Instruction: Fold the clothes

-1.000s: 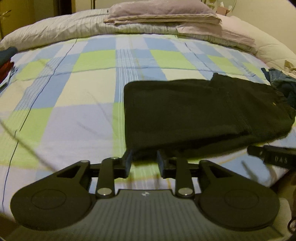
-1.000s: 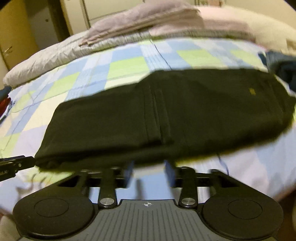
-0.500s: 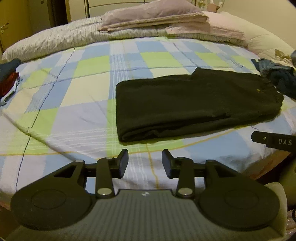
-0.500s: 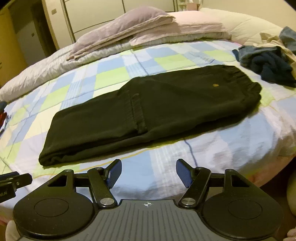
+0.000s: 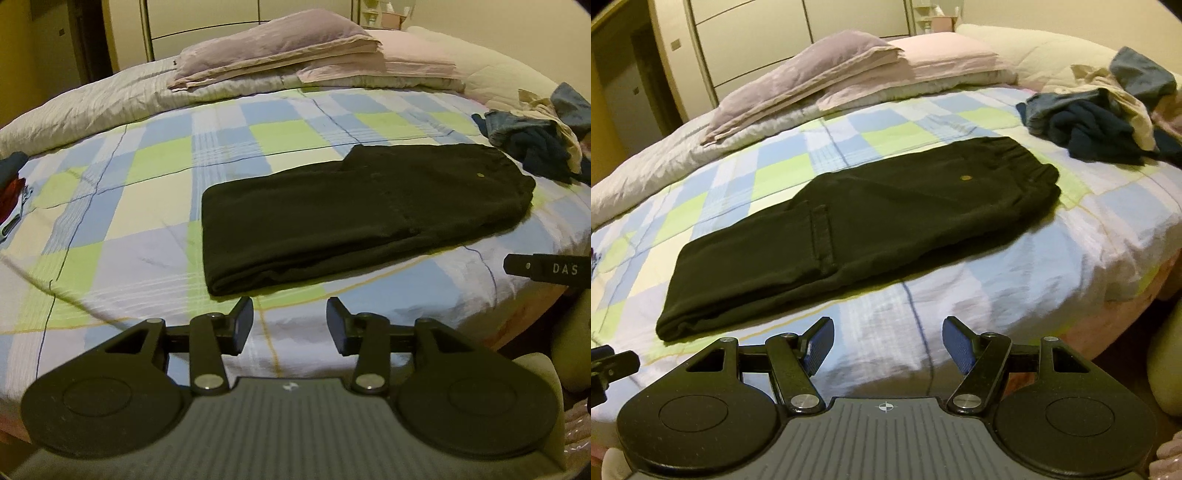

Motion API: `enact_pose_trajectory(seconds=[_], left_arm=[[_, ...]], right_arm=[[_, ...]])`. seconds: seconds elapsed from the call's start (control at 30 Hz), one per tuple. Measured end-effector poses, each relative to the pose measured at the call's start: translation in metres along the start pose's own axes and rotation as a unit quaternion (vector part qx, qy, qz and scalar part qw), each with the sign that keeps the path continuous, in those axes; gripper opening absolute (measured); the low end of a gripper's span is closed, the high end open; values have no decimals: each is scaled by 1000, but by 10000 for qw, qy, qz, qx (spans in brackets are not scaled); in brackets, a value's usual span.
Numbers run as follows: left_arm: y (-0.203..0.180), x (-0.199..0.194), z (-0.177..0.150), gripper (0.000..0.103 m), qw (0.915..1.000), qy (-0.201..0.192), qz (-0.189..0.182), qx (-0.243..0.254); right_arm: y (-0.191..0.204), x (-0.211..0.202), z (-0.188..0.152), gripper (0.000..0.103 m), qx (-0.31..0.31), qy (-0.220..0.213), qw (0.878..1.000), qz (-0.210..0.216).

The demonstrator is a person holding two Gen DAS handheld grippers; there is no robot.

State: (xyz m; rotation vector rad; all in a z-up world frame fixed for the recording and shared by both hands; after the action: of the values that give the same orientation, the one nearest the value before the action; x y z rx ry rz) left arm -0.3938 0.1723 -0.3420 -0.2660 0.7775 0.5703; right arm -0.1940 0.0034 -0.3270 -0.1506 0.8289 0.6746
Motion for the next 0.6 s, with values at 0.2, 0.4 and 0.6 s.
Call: enact_pose_trajectory(seconds=[0.2,0.4,0.6], left_arm=[[-4,5,2,39,10000,51,-35,48],[-2,17,4,39,9998,143,-99,3],[5,32,10,39,9990,73,-389,-185]], right_arm=[[-11,3,2,68,98,30,9999,-54],[-20,13,3,68,160,133,9998,-60],[-43,30,8,68,594,174,9979,166]])
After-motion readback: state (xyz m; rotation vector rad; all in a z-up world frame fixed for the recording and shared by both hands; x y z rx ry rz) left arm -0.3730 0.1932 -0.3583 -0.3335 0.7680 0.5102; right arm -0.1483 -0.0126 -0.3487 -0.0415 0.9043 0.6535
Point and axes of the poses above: each gripper's, at about its wrist camera, not at the fingertips, and x roughly the way its jaws point, y to its left, z to its top, the point moved 10 cm from there along x, roughly the way its jaws point, and after that the axes turned 3 degrees about -z, right-handed, at the moved point
